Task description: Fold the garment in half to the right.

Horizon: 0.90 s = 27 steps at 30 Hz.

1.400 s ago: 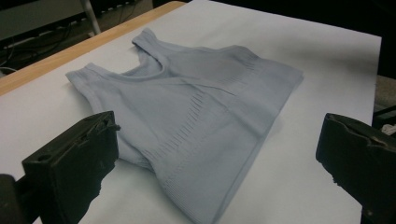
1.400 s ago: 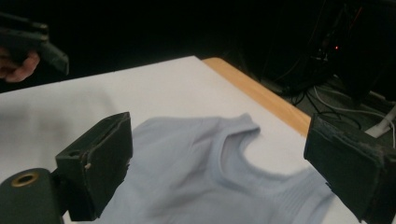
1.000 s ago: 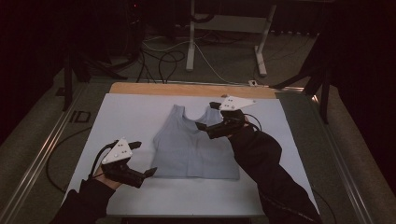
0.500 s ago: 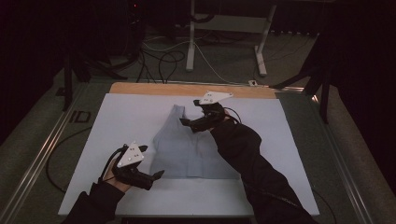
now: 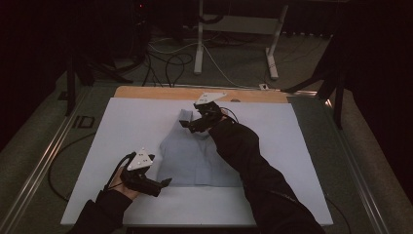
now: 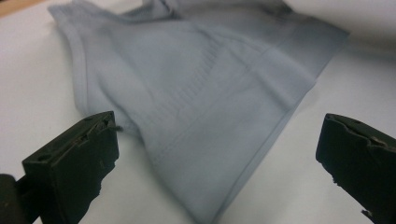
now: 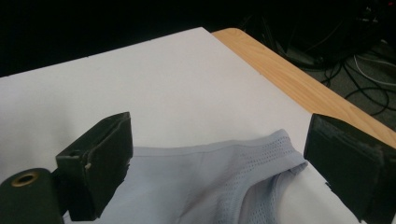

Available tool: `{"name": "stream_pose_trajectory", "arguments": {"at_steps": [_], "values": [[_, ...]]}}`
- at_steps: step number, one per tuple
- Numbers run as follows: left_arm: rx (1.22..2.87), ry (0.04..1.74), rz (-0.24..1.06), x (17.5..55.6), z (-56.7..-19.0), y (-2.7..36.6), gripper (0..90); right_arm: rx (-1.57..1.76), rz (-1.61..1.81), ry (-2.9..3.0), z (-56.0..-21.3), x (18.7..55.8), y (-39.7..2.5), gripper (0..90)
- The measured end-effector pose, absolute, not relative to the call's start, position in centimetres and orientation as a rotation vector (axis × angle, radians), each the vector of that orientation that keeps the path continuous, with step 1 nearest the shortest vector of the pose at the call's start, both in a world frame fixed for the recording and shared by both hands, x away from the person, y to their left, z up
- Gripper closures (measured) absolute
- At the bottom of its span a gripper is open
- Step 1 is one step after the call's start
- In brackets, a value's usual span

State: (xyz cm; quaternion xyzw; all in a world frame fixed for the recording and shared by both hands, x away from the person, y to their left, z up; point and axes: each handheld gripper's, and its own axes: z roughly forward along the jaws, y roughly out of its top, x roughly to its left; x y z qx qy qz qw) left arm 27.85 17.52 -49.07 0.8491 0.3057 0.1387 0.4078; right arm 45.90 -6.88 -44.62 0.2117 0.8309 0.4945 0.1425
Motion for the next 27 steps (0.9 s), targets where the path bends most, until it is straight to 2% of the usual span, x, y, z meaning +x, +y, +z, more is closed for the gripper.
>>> {"name": "stream_pose_trajectory", "arguments": {"at_steps": [7,12,14,18,23,24,27], "values": [[2.194,0.815,0.369,28.5,-50.3,17.5,0.3,0.629,1.411,2.414,-45.5,46.7,-6.2,8.1],[2.253,0.865,0.31,29.3,-51.1,17.3,4.3,0.641,1.405,2.42,-45.8,47.1,-6.0,8.1],[2.261,0.879,0.297,29.5,-51.3,17.2,11.5,0.646,1.396,2.423,-46.0,47.3,-5.9,8.1],[2.278,0.907,0.281,29.9,-51.9,17.3,18.1,0.641,1.382,2.431,-46.2,47.5,-5.7,8.1],[2.301,0.894,0.256,30.2,-52.5,17.2,29.8,0.654,1.386,2.437,-46.4,47.8,-5.3,8.1],[2.301,0.894,0.256,30.2,-52.5,17.2,34.5,0.654,1.386,2.437,-46.4,47.8,-5.3,8.1],[2.304,0.888,0.239,30.4,-52.7,17.1,38.1,0.659,1.382,2.439,-46.5,48.0,-5.1,8.1]]}}
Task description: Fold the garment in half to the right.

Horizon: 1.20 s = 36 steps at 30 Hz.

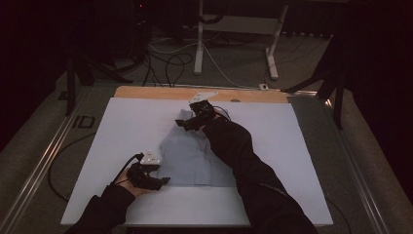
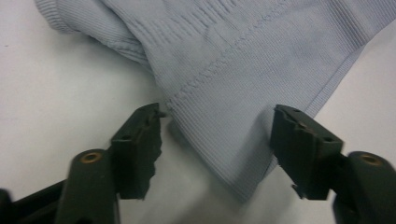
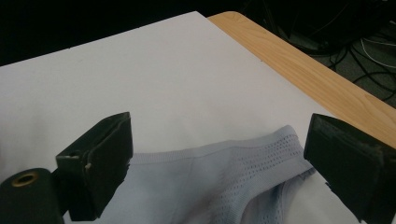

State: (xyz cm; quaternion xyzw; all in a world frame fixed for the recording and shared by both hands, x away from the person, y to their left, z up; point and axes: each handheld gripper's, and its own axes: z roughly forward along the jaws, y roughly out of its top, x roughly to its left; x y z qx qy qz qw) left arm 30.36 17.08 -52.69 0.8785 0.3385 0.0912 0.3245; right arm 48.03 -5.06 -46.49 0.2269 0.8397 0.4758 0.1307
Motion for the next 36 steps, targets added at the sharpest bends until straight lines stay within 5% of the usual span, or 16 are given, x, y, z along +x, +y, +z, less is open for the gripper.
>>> {"name": "stream_pose_trajectory", "arguments": {"at_steps": [18,26,36], "values": [[2.416,0.753,0.244,29.1,-52.1,15.3,60.7,0.676,1.353,2.458,-47.2,48.7,-4.6,8.2],[2.403,0.766,0.249,29.2,-52.0,15.2,85.0,0.696,1.354,2.459,-47.1,49.2,-4.8,8.2],[2.351,0.749,0.304,28.5,-50.7,15.1,86.9,0.713,1.291,2.471,-46.9,50.1,-3.9,9.9]]}}
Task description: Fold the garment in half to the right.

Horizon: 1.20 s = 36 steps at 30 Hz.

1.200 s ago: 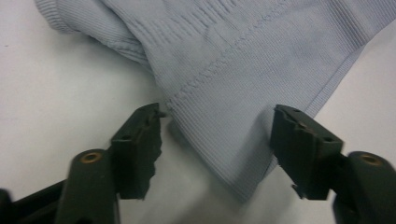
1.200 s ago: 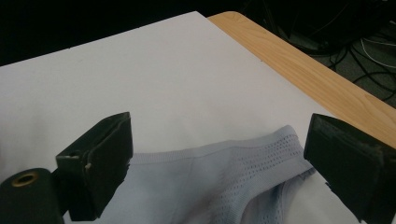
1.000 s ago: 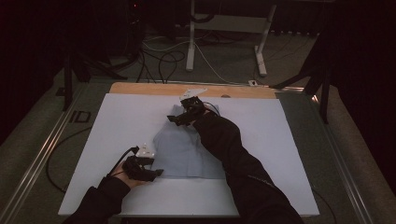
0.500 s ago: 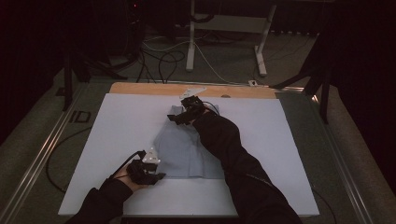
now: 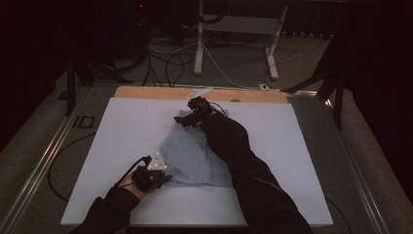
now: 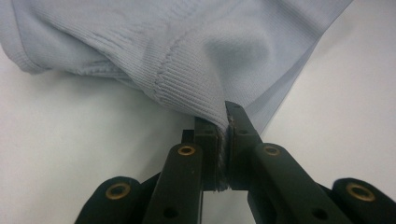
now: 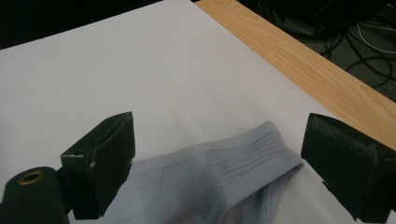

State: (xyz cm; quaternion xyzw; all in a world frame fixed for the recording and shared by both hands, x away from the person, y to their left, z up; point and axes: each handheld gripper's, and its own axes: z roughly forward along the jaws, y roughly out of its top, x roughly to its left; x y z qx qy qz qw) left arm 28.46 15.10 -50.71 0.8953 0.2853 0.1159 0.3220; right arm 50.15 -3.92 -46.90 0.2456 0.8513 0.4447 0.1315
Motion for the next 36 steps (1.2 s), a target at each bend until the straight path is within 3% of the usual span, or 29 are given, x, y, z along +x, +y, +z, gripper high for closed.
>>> {"name": "stream_pose_trajectory", "arguments": {"at_steps": [12,20,36], "values": [[2.338,0.715,0.317,28.2,-50.7,15.3,86.8,0.966,1.196,2.441,-47.2,52.6,-2.2,9.9],[2.332,0.714,0.321,28.2,-50.7,15.3,86.9,1.117,1.034,2.455,-48.2,54.2,-0.8,24.3],[2.335,0.704,0.323,28.2,-50.7,15.3,86.9,1.18,0.825,2.446,-50.0,55.8,1.3,43.0]]}}
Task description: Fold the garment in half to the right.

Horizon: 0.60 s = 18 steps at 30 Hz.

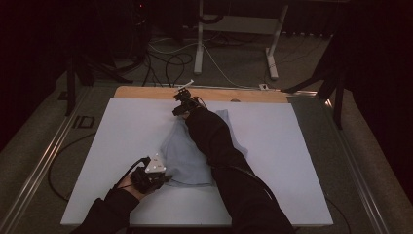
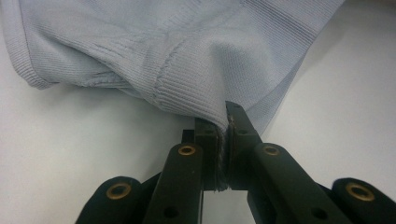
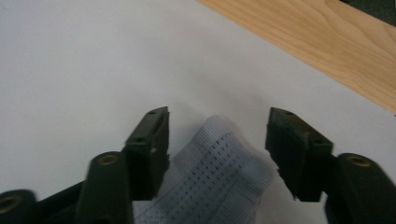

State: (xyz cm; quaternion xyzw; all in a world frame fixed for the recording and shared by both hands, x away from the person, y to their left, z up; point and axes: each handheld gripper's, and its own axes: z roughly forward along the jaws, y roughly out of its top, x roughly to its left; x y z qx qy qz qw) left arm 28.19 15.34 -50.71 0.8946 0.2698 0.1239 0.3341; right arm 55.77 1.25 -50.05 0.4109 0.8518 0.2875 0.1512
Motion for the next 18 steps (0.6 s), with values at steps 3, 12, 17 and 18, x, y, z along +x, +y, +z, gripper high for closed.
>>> {"name": "stream_pose_trajectory", "arguments": {"at_steps": [3,12,17,18], "values": [[2.334,0.706,0.321,28.2,-50.8,15.3,86.9,1.173,0.806,2.466,-50.7,55.9,1.7,49.6],[2.331,0.709,0.321,28.2,-50.7,15.3,86.9,1.142,0.719,2.471,-51.4,55.8,2.2,67.7],[2.333,0.713,0.323,28.2,-50.8,15.3,86.9,1.078,0.667,2.471,-51.4,55.6,2.4,82.1],[2.334,0.714,0.324,28.2,-50.7,15.3,86.9,1.078,0.667,2.471,-51.4,55.6,2.4,82.1]]}}
